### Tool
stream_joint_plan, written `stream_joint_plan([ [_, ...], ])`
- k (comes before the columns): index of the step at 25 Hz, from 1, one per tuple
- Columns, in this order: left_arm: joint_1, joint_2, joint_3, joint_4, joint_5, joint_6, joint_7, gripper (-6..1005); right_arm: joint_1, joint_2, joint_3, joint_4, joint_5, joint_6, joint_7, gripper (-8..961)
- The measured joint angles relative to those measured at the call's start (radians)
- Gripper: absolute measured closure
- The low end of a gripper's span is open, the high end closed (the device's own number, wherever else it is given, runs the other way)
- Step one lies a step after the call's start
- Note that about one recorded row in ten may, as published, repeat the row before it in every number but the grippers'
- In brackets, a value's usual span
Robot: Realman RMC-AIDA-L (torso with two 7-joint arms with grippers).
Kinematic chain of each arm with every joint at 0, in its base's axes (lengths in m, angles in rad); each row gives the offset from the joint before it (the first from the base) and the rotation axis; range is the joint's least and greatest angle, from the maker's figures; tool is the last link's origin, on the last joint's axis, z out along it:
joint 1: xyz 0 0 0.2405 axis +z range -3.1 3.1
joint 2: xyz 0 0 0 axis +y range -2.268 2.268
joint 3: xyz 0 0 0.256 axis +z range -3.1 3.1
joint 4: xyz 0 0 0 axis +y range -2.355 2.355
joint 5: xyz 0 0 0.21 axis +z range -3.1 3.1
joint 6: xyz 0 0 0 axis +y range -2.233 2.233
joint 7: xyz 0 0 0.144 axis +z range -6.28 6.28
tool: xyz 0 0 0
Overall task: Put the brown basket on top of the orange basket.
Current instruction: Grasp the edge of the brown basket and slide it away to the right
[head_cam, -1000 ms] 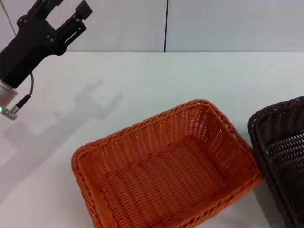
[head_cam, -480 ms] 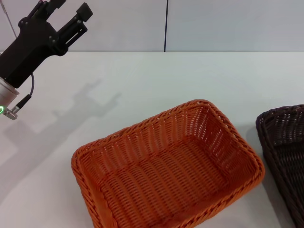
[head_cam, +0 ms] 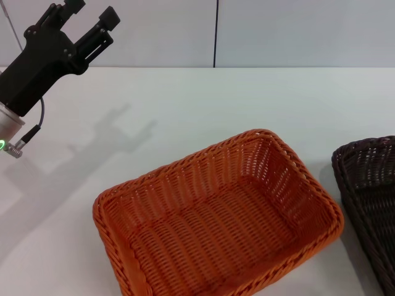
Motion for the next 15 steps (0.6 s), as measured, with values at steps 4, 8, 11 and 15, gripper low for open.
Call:
stream_joint_plan([
  [4, 0.011, 0.0, -0.007, 0.0, 0.0, 0.001, 0.0, 184, -0.001, 0.0, -0.003, -0.004, -0.031, -0.002, 0.0, 216],
  [8, 0.017, 0.002, -0.015, 0.0, 0.0, 0.001, 0.0, 184, -0.013, 0.004, -0.018, -0.002, -0.07, -0.004, -0.001, 216],
  [11, 0.018, 0.002, -0.021, 0.0, 0.0, 0.0, 0.0, 184, -0.028, 0.011, -0.051, 0.008, -0.08, 0.005, -0.002, 216],
  [15, 0.012, 0.001, -0.021, 0.0, 0.0, 0.0, 0.0, 184, -0.048, 0.034, -0.092, 0.016, -0.081, 0.013, -0.008, 216],
])
